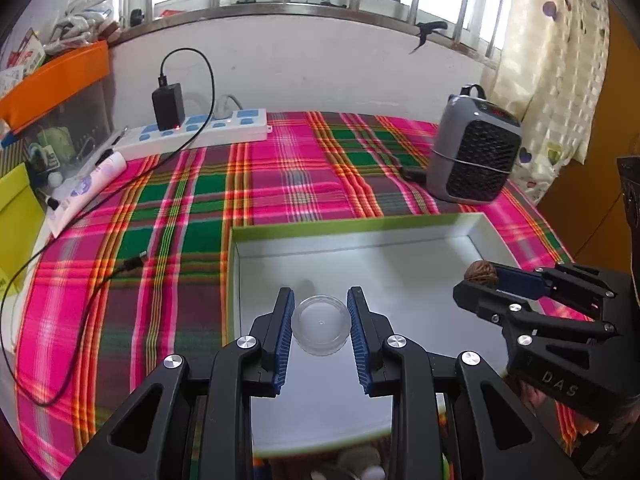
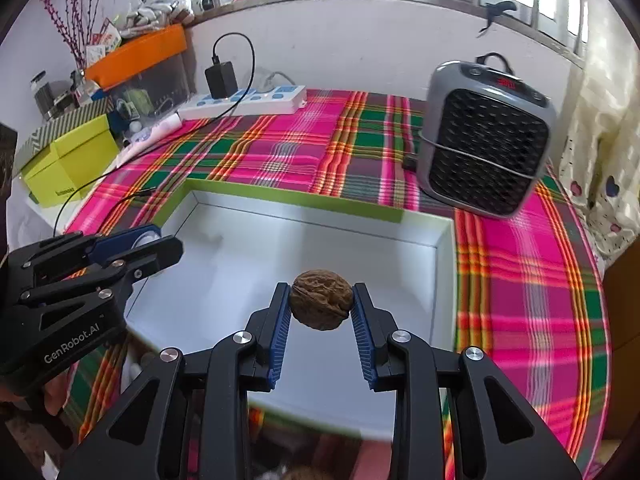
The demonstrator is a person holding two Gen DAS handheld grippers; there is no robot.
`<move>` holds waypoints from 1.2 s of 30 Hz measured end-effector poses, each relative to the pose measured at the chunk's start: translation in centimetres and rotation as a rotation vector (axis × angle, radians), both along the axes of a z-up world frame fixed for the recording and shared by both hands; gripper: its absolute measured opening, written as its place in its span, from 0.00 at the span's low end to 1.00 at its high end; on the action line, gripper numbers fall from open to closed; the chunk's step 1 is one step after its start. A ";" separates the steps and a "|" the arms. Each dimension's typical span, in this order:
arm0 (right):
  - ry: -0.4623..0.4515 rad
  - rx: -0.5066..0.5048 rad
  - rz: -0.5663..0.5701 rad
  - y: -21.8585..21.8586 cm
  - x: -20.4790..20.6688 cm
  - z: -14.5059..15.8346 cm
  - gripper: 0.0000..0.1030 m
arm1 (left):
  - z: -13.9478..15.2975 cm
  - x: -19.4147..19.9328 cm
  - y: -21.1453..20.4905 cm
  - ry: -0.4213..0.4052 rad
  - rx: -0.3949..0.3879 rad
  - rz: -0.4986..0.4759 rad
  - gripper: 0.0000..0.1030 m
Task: Organize objects
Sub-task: 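Lift and carry the jar and walnut over the white box with both grippers, then lower the jar and walnut into the box and open both grippers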
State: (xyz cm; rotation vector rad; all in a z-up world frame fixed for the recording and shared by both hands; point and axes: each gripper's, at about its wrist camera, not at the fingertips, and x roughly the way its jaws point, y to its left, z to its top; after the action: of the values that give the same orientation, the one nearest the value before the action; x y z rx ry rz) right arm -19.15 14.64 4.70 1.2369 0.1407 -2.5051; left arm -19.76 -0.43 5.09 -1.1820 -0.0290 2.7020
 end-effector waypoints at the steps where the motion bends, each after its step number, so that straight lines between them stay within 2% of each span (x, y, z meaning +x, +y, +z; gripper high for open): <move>1: -0.002 0.004 0.002 -0.3 -0.4 -0.1 0.31 | 0.0 -0.3 0.2 0.004 -0.008 -0.006 0.24; 14: -0.047 0.054 0.010 -2.4 -3.8 -1.6 0.31 | -1.9 -4.5 0.4 -0.057 -0.029 -0.008 0.24; 36: -0.080 0.071 0.000 -2.9 -5.4 -2.7 0.31 | -3.1 -5.6 0.7 -0.095 -0.064 -0.020 0.25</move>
State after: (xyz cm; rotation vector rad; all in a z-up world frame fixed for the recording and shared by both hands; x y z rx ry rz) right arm -24.53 11.76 1.95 1.3621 0.2117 -2.4658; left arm -25.38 0.29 1.96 -1.3203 0.0567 2.6461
